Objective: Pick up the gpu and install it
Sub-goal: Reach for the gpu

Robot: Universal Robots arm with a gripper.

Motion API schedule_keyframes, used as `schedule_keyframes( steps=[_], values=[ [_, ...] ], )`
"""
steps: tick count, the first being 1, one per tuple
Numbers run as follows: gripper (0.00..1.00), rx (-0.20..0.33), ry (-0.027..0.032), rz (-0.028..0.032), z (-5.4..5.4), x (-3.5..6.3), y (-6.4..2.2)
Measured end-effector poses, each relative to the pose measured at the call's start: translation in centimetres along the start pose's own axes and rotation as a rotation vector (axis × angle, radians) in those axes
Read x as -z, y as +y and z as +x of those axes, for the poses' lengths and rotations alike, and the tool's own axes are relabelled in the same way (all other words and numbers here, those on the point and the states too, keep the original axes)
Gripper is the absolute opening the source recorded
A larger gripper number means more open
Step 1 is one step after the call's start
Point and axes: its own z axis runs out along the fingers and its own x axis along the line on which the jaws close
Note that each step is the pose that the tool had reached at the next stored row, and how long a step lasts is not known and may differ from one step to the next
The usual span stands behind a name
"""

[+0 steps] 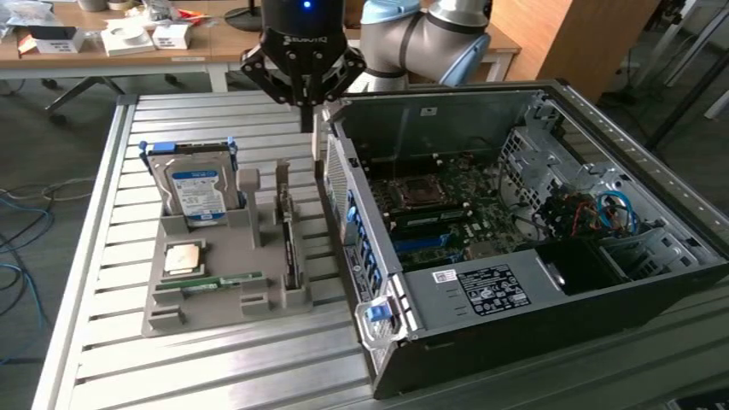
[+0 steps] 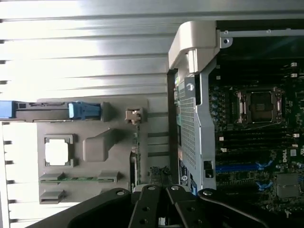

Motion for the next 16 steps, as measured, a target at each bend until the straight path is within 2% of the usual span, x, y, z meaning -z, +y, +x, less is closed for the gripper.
schedule_keyframes(
  steps=[6,16],
  values=[
    [0.11,0.000,0.0000,0.0000,1.5,0.00,-0.11],
    [0.11,0.000,0.0000,0.0000,1.6,0.01,-0.35]
  ],
)
